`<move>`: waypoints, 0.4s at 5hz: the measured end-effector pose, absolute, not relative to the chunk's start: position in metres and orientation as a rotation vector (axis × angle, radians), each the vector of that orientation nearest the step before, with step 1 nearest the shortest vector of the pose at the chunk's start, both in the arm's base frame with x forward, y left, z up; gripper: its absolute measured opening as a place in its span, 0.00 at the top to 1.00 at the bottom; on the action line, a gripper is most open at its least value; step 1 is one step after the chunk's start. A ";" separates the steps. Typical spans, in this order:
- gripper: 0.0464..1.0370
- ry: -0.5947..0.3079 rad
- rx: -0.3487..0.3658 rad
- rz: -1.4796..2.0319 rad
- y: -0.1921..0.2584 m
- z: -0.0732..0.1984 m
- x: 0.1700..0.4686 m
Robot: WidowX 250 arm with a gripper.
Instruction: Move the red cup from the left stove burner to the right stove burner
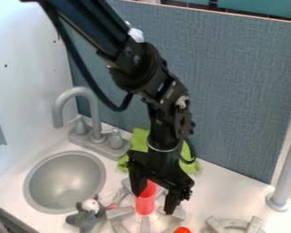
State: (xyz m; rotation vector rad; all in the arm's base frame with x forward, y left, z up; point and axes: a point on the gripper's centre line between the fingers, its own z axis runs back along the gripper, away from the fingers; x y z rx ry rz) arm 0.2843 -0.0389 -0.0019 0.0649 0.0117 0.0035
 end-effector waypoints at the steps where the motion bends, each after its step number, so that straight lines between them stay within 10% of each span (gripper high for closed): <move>1: 0.04 0.049 0.118 0.025 -0.033 -0.017 0.294; 2: 0.04 0.070 0.151 0.032 -0.031 -0.026 0.303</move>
